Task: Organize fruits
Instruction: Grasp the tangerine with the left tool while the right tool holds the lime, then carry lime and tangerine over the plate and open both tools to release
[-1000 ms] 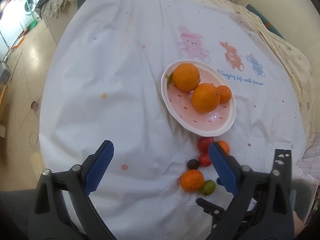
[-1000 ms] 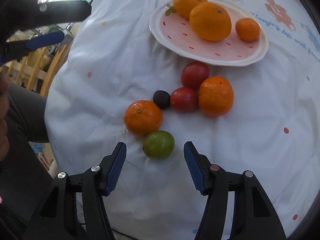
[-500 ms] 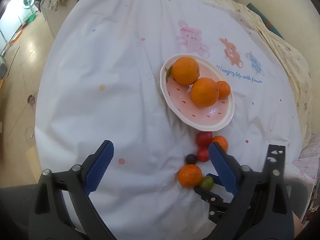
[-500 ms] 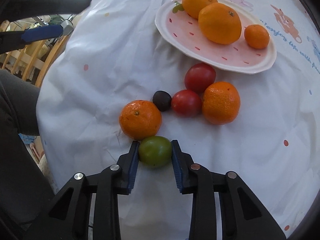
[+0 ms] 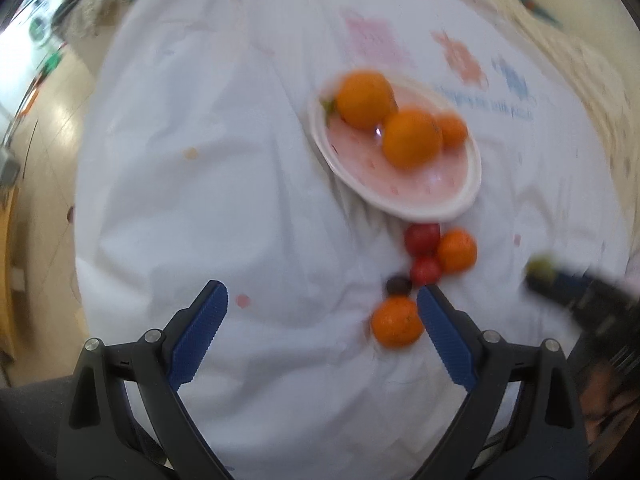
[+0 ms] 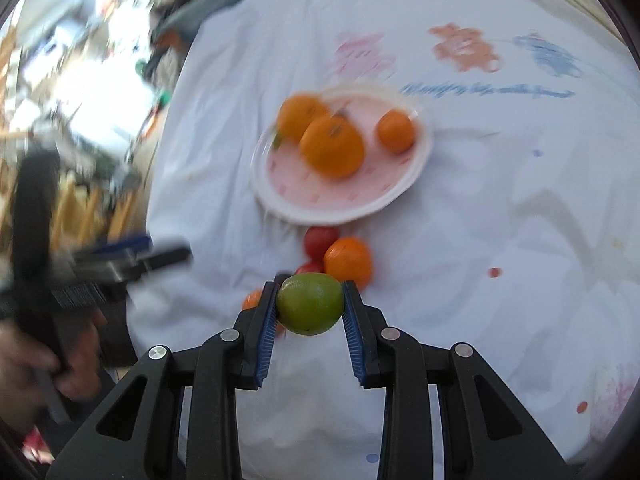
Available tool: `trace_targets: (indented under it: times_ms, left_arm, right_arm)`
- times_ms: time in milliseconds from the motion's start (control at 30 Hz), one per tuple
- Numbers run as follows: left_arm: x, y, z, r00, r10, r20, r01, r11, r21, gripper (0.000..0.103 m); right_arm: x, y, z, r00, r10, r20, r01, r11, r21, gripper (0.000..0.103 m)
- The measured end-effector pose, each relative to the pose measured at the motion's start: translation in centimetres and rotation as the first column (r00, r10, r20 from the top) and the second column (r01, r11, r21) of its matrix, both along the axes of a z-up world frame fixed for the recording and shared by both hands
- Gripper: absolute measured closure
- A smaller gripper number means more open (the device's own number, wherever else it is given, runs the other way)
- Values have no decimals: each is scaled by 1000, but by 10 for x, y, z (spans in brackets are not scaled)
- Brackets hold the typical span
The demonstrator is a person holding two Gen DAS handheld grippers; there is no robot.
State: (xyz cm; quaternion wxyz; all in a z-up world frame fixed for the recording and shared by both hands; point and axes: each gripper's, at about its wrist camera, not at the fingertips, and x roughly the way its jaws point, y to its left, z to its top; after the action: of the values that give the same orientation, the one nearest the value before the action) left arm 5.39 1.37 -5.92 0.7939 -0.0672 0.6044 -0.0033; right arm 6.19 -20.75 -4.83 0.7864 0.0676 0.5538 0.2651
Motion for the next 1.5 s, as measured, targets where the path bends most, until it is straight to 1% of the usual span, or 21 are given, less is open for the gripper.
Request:
trace_targets:
  times_ms: [67, 167, 267, 300, 367, 433, 500, 533, 567, 600, 700, 733, 800, 867, 967, 1100, 1200, 1300, 1500]
  left_arm:
    - [-3, -19, -14, 996, -74, -51, 75, 997, 6, 9]
    - [-4, -40, -23, 987, -143, -72, 145, 989, 22, 10]
    - [-2, -58, -32, 978, -188, -88, 194, 979, 56, 11]
    - [-1, -62, -34, 976, -195, -95, 201, 978, 61, 14]
    - [1, -67, -41, 972, -203, -114, 211, 976, 60, 18]
    - [3, -71, -48, 967, -212, -139, 222, 973, 56, 26]
    - [4, -76, -53, 961, -228, -155, 238, 970, 51, 41]
    - [4, -77, -54, 960, -233, -156, 244, 968, 53, 47]
    - [5, -78, -54, 959, -237, -155, 248, 967, 60, 64]
    - [4, -79, -52, 958, -246, -151, 255, 966, 45, 65]
    - [-1, -85, -37, 957, -270, -103, 279, 956, 86, 66]
    - [-1, -84, -32, 959, -269, -91, 276, 958, 80, 66]
    - [-3, -78, -24, 967, -246, -67, 250, 966, 59, 66]
    - [-4, -69, -14, 977, -211, -34, 213, 975, 70, 66]
    - [-4, -51, 0, 989, -148, 20, 146, 987, 66, 66]
    - [-13, -27, 11, 993, -73, 92, 66, 995, 76, 66]
    - [-13, -6, 14, 994, -27, 108, 19, 997, 73, 66]
    - [-13, 0, 13, 994, 1, 106, -8, 997, 71, 66]
    - [-8, -3, 13, 991, -2, 131, -9, 996, 84, 66]
  right_arm:
    - [5, -12, 6, 999, -50, 0, 50, 999, 20, 70]
    - [10, -24, 7, 994, -109, -16, 109, 993, 44, 70]
    - [7, -31, 11, 993, -121, -10, 122, 992, 44, 70]
    - [5, -32, 13, 992, -123, -4, 123, 992, 41, 70]
    - [2, -36, 16, 992, -123, 4, 123, 991, 47, 70]
    - [0, -41, 17, 992, -127, 10, 126, 991, 46, 70]
    - [-2, -45, 17, 991, -130, 10, 129, 991, 41, 70]
    - [-3, -46, 17, 991, -133, 10, 133, 990, 38, 70]
    - [-4, -49, 17, 990, -137, 9, 137, 990, 36, 70]
    - [-5, -50, 17, 990, -140, 8, 140, 989, 39, 70]
    - [-6, -52, 18, 990, -142, 11, 142, 989, 40, 70]
    - [-6, -51, 18, 990, -141, 12, 140, 989, 43, 70]
    - [-6, -50, 20, 990, -136, 19, 135, 990, 47, 70]
    - [-6, -47, 20, 991, -130, 21, 129, 990, 50, 70]
    - [-6, -43, 20, 992, -121, 26, 119, 992, 43, 70]
    - [-6, -42, 22, 992, -123, 33, 122, 991, 48, 70]
    - [-5, -42, 24, 991, -130, 39, 127, 990, 58, 70]
    - [-3, -40, 27, 990, -132, 54, 128, 989, 68, 70]
    - [0, -38, 28, 990, -131, 60, 125, 989, 83, 70]
